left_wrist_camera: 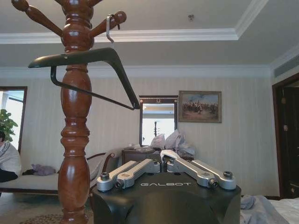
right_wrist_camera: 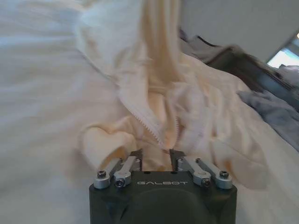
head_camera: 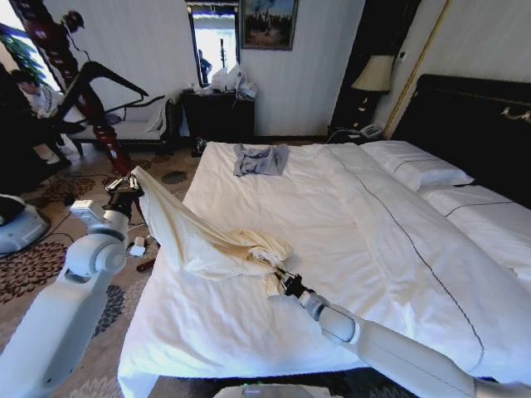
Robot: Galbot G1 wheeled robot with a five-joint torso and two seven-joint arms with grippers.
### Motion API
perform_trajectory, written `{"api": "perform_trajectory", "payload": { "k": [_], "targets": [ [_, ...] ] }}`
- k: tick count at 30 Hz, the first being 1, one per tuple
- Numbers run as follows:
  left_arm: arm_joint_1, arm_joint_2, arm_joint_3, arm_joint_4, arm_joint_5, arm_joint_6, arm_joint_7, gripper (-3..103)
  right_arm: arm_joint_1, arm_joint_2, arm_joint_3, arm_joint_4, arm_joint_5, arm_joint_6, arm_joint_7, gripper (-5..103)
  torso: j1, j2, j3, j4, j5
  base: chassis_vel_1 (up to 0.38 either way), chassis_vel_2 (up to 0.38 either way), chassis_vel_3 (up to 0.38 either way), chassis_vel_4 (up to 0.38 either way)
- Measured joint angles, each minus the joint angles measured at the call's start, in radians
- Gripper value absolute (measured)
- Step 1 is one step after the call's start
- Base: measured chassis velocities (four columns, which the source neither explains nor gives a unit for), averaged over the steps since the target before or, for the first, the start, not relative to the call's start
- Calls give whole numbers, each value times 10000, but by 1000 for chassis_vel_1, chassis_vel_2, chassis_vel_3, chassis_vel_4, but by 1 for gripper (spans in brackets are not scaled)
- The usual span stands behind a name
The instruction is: Pick up the clothes from the bed and hang them on the clothes hanger.
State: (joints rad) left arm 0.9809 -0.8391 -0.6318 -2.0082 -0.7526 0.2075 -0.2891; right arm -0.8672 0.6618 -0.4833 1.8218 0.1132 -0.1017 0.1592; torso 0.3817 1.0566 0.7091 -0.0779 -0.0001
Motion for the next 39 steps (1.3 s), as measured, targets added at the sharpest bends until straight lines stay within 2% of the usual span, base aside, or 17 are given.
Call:
{"api": "perform_trajectory", "payload": {
  "k": [1,3,7,9,11,12,16,18,20,24,28,29,32,33,39],
  "targets": [
    [16,1,-21,-8,-4,1,0,2,-20,-21,-22,74,-91,44,-73,38,0,0,0,1,0,0,0,0,0],
    [34,2,-41,-14,-6,0,1,2,-26,-25,-49,142,-212,71,-111,38,0,0,0,0,2,0,0,0,0],
    [110,12,-78,-34,-6,0,1,2,60,91,-114,257,-905,97,20,61,1,0,0,2,1,0,0,0,0],
    [118,19,-81,-42,-6,0,1,2,97,132,-148,283,-1045,86,105,61,1,0,0,2,0,0,0,0,0],
    [123,58,-82,-48,-6,0,2,2,280,241,-403,383,-1408,-153,702,71,2,0,0,2,1,0,0,0,0],
    [123,58,-82,-48,-6,0,2,2,280,241,-403,383,-1408,-153,702,71,2,0,0,2,1,0,0,0,0],
    [50,118,-26,-20,-11,0,3,2,674,482,-1193,600,-1486,-904,1846,93,1,0,0,0,0,0,0,0,0],
    [21,118,4,0,-12,0,3,2,809,593,-1398,593,-1462,-1097,2045,93,2,0,0,0,-1,0,0,0,0],
    [-35,110,64,40,-12,0,3,2,1168,867,-1772,413,-1416,-1381,2302,99,2,-1,1,2,0,0,0,0,0],
    [-93,62,138,97,-9,0,2,2,1737,1322,-2330,-4,-1259,-1671,2601,100,3,-1,2,0,0,0,0,0,0],
    [-125,-29,160,159,18,0,2,2,2350,1880,-3130,-349,-911,-3091,3544,100,2,-1,2,5,-1,0,0,0,0],
    [-125,-29,160,159,18,0,2,2,2350,1880,-3130,-349,-911,-3091,3544,100,2,-1,2,5,-1,0,0,0,0],
    [-156,-64,155,195,22,0,9,2,2555,2009,-3601,-290,-615,-4003,4071,100,3,-1,2,1,-1,0,0,0,0],
    [-169,-81,132,218,23,-2,29,2,2631,2069,-3828,-165,-327,-4505,4405,100,2,0,1,-1,0,0,0,0,0],
    [-156,-115,36,302,34,-29,74,2,2767,2349,-4248,38,262,-4850,4750,100,2,0,1,1,0,0,0,0,0]
  ]
}}
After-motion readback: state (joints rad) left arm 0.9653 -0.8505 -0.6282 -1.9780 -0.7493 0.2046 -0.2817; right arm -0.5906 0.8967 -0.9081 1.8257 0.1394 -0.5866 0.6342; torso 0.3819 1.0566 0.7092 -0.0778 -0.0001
